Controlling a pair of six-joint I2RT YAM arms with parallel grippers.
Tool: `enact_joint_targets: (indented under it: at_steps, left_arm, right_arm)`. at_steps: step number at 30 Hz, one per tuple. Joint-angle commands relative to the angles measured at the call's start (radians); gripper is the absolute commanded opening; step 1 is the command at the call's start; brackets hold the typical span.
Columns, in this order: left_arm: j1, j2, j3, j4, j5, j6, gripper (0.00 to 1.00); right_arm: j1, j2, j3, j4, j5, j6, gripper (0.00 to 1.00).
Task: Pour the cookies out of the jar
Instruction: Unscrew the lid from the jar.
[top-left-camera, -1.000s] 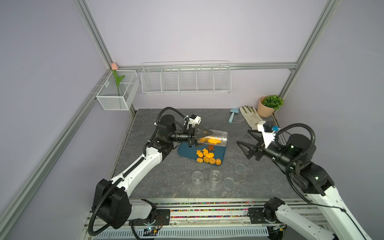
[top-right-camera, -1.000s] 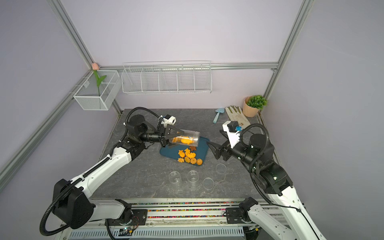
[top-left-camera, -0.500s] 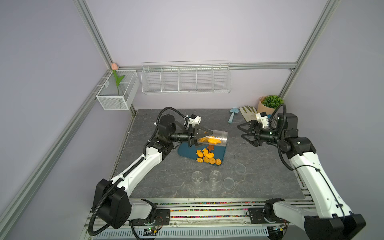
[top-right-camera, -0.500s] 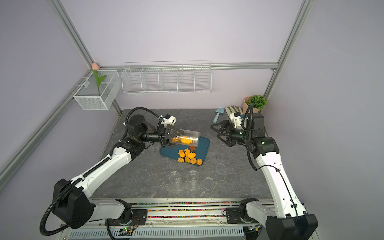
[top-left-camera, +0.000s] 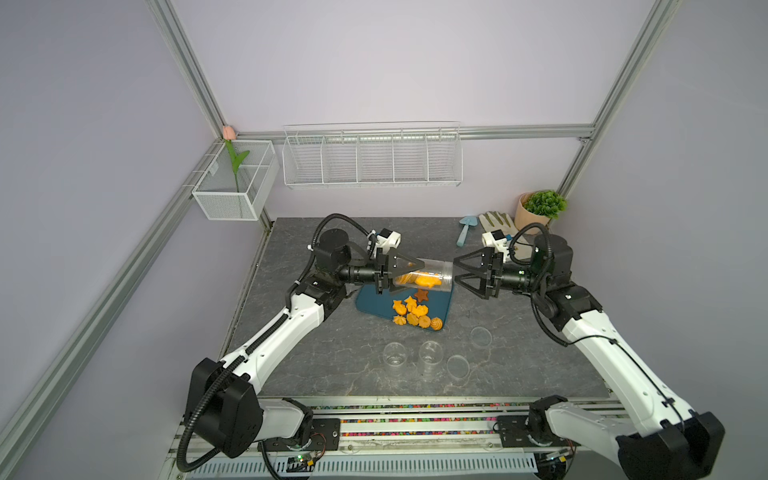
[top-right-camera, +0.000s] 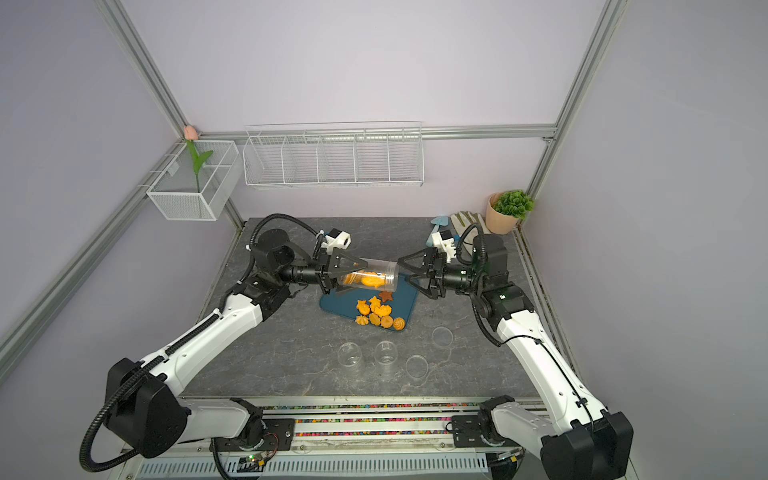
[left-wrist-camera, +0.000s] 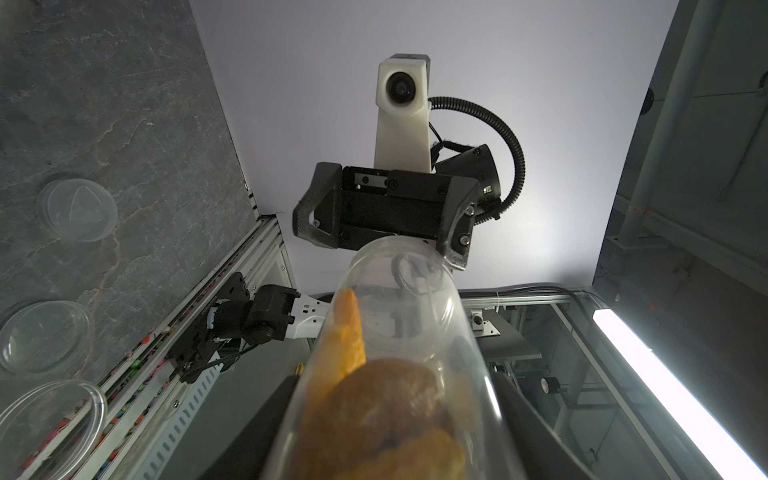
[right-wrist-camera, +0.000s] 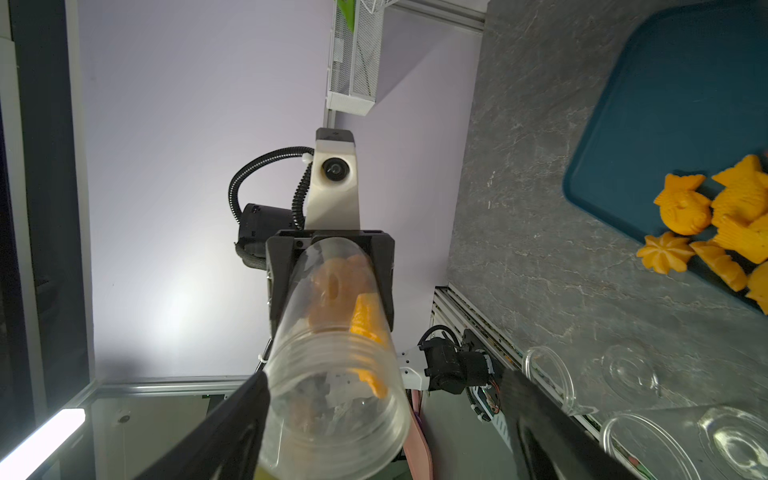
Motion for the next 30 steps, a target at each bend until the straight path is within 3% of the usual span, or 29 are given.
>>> enact_joint_targets:
  at_steps: [1,9,21,30]
  left_arm:
    - [-0.003,-0.027,-0.006,0.026,0.002,-0.011,0.6]
    - [-0.003,-0.023,0.005,0.028,0.001,-0.011,0.6]
    - [-0.003,-0.022,-0.003,0.026,0.003,-0.009,0.6]
    - [-0.003,-0.026,-0.006,0.023,0.002,-0.009,0.6]
  right_arm:
    - [0.032,0.007,-0.012,0.138,-0.031,0.11,0.89]
    - [0.064,-0.013,-0.03,0.124,-0.038,0.119,0.9]
    - [0.08,-0.065,0.007,-0.082,-0.063,0.041,0.96]
    - [0.106,-0.035,0.04,-0.06,-0.063,0.041,0.98]
